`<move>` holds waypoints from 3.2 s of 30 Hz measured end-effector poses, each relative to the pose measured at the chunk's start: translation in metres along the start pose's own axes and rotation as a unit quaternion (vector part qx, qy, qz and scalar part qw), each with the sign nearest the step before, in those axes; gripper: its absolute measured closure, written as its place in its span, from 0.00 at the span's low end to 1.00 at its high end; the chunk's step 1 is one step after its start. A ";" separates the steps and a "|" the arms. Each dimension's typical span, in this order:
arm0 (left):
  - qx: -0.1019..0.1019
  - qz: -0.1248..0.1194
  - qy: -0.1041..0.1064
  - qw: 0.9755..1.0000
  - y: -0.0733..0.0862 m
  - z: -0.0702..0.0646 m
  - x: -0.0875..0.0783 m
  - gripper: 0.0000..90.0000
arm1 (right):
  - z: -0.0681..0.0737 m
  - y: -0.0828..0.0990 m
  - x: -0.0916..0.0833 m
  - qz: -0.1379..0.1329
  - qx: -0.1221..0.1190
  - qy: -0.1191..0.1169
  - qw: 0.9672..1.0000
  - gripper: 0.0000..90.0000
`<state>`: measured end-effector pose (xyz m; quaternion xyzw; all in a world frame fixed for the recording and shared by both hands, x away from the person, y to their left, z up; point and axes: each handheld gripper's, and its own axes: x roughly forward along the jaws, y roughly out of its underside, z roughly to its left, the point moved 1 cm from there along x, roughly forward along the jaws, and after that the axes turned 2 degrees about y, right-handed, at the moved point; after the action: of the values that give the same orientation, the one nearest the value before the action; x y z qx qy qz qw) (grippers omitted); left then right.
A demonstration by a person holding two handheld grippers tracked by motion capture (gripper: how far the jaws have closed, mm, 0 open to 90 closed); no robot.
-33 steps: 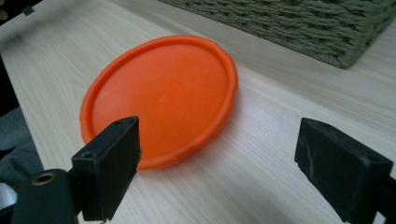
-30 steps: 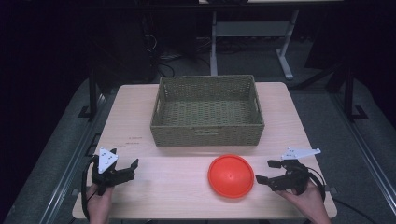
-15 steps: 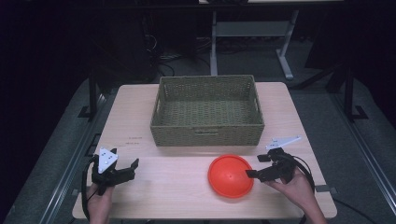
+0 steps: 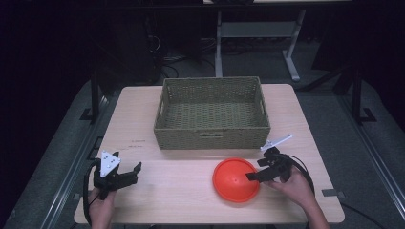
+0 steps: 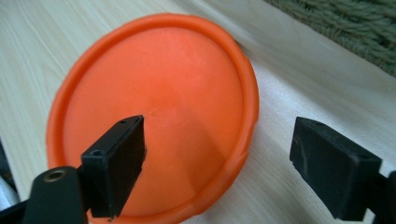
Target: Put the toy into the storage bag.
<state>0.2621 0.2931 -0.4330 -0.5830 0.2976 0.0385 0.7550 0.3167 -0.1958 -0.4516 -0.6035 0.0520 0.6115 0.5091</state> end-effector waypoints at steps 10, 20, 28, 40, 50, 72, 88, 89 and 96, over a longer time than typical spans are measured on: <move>0.000 0.001 -0.001 1.000 0.000 0.000 0.000 0.14 | -0.004 0.000 0.007 0.017 -0.006 -0.003 1.000 0.33; 0.001 0.003 0.001 1.000 0.000 -0.001 0.000 0.14 | -0.004 0.001 0.011 0.033 -0.009 -0.003 0.999 0.44; 0.003 0.001 0.000 1.000 0.000 -0.002 0.001 0.14 | -0.005 0.003 0.010 0.034 -0.010 -0.005 0.999 0.52; 0.004 -0.005 -0.005 1.000 -0.002 -0.002 -0.002 0.14 | -0.008 0.003 0.005 0.024 0.005 -0.012 1.000 0.78; 0.009 -0.011 -0.009 1.000 -0.001 -0.002 -0.003 0.14 | 0.000 -0.003 -0.009 -0.004 0.001 -0.011 1.000 0.87; 0.014 -0.013 -0.016 1.000 -0.001 -0.002 -0.005 0.14 | 0.018 -0.014 -0.041 -0.043 -0.005 -0.034 0.998 0.91; 0.017 -0.012 -0.015 1.000 -0.001 -0.003 -0.005 0.14 | 0.017 -0.026 -0.054 -0.056 -0.004 -0.046 0.997 0.91; 0.015 -0.012 -0.015 1.000 -0.001 -0.003 -0.004 0.14 | 0.017 -0.027 -0.055 -0.056 -0.004 -0.048 0.997 0.91; 0.015 -0.009 -0.016 1.000 -0.001 -0.002 -0.006 0.14 | 0.017 -0.035 -0.065 -0.062 -0.002 -0.052 0.997 0.91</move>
<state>0.2572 0.2928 -0.4293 -0.5734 0.2806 0.0369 0.7688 0.3128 -0.2038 -0.3765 -0.5740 -0.0128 0.6095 0.5467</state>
